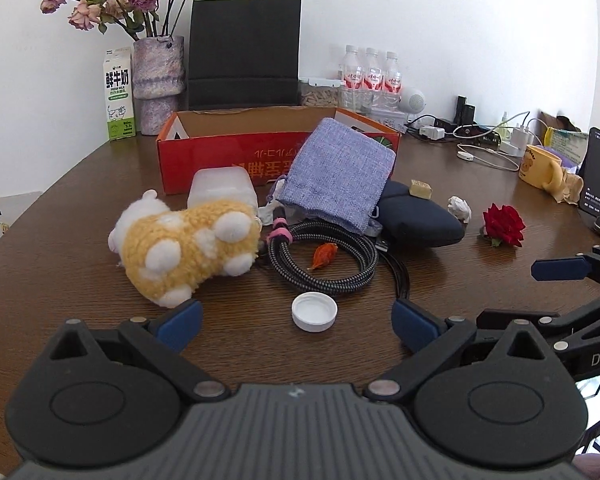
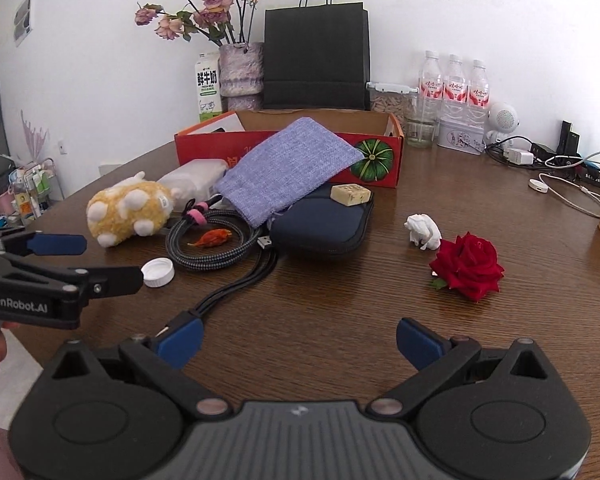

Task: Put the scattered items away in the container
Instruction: 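Grasp the small white cap beside the cable with the left gripper, then grasp the black USB cable by its plug with the right gripper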

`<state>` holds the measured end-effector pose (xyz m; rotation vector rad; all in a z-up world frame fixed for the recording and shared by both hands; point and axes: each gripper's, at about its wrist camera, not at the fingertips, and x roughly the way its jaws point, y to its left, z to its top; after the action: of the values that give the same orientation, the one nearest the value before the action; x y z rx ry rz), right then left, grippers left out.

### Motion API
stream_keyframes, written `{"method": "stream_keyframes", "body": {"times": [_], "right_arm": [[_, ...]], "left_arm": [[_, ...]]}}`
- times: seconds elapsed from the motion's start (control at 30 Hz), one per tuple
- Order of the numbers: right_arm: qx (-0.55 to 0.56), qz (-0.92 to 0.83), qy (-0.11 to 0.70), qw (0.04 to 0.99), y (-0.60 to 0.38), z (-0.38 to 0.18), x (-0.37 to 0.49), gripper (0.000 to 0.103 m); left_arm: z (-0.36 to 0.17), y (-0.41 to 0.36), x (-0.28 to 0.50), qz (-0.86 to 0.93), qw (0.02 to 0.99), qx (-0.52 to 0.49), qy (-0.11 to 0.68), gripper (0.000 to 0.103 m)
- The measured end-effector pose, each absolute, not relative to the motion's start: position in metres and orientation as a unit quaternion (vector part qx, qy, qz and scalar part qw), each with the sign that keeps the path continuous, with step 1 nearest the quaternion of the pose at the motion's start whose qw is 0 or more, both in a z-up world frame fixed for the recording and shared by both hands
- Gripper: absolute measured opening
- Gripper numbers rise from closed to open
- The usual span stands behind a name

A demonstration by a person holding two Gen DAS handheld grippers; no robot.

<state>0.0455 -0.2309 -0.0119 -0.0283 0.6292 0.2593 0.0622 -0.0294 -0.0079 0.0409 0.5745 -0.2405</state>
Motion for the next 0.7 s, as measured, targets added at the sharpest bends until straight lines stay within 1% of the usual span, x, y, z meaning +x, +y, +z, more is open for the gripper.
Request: {"method": "stream_keyframes", "body": {"times": [0.03,0.1,0.2,0.23,0.3,0.37,0.43,0.47,0.5,0.53,0.6,0.63,0.7], "right_arm": [[-0.012,0.124,0.309,0.943,-0.232,-0.012,0.046,0.103],[-0.010,0.119,0.311,0.943,-0.234,-0.013,0.048,0.103],[-0.007,0.116,0.312,0.943,-0.236,-0.015,0.049,0.103],[-0.006,0.116,0.313,0.943,-0.237,-0.015,0.049,0.103],[-0.005,0.115,0.314,0.942,-0.238,-0.016,0.051,0.103],[-0.005,0.115,0.316,0.942,-0.238,-0.017,0.052,0.103],[-0.006,0.117,0.317,0.941,-0.237,-0.017,0.053,0.103],[-0.006,0.118,0.318,0.941,-0.236,-0.018,0.053,0.103],[-0.006,0.118,0.318,0.941,-0.236,-0.018,0.054,0.103],[-0.006,0.118,0.318,0.941,-0.236,-0.018,0.054,0.103],[-0.007,0.119,0.318,0.940,-0.235,-0.017,0.054,0.103],[-0.007,0.119,0.318,0.940,-0.234,-0.017,0.054,0.103],[-0.007,0.120,0.319,0.940,-0.232,-0.017,0.055,0.103]], "left_arm": [[-0.009,-0.031,0.064,-0.117,0.951,0.022,0.284,0.103],[-0.011,-0.034,0.067,-0.115,0.950,0.024,0.289,0.099],[-0.014,-0.036,0.075,-0.107,0.948,0.024,0.300,0.096],[-0.015,-0.036,0.077,-0.107,0.947,0.023,0.301,0.094],[-0.017,-0.038,0.080,-0.106,0.946,0.024,0.305,0.083],[-0.019,-0.041,0.083,-0.106,0.945,0.025,0.310,0.074],[-0.021,-0.042,0.085,-0.105,0.944,0.025,0.313,0.074],[-0.022,-0.042,0.086,-0.106,0.943,0.025,0.314,0.072],[-0.023,-0.043,0.087,-0.108,0.942,0.026,0.316,0.063],[-0.023,-0.044,0.088,-0.108,0.942,0.028,0.317,0.058],[-0.023,-0.044,0.088,-0.108,0.943,0.031,0.312,0.031],[-0.022,-0.043,0.088,-0.110,0.943,0.028,0.312,0.030],[-0.022,-0.041,0.088,-0.113,0.943,0.024,0.311,0.029]]}}
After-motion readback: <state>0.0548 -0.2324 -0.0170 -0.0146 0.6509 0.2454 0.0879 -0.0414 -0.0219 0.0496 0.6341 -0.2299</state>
